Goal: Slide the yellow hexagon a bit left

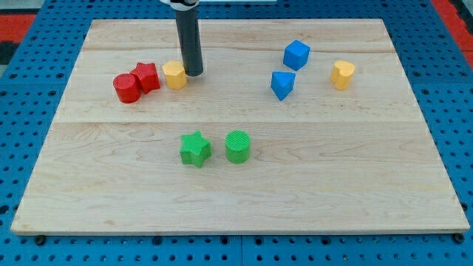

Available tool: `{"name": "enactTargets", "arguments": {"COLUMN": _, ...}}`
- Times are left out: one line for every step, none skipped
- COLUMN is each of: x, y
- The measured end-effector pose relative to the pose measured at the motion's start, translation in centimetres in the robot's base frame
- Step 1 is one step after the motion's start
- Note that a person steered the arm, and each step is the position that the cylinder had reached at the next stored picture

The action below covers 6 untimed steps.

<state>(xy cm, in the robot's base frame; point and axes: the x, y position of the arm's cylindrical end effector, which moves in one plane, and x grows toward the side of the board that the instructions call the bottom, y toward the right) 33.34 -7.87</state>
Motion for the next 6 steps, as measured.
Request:
{"name": "enactTargets", "arguments": {"x": 0.0, "y": -0.2}}
{"name": "enactTargets", "arguments": {"x": 0.0, "y": -0.2}}
{"name": "enactTargets", "arguments": {"x": 0.6, "y": 1.7}}
{"name": "enactTargets", "arguments": {"x": 1.9, "y": 1.9}}
{"name": "enactTargets", "arguments": {"x": 2.5, "y": 1.5}}
{"name": "enactTargets", "arguments": {"x": 2.5, "y": 1.1}}
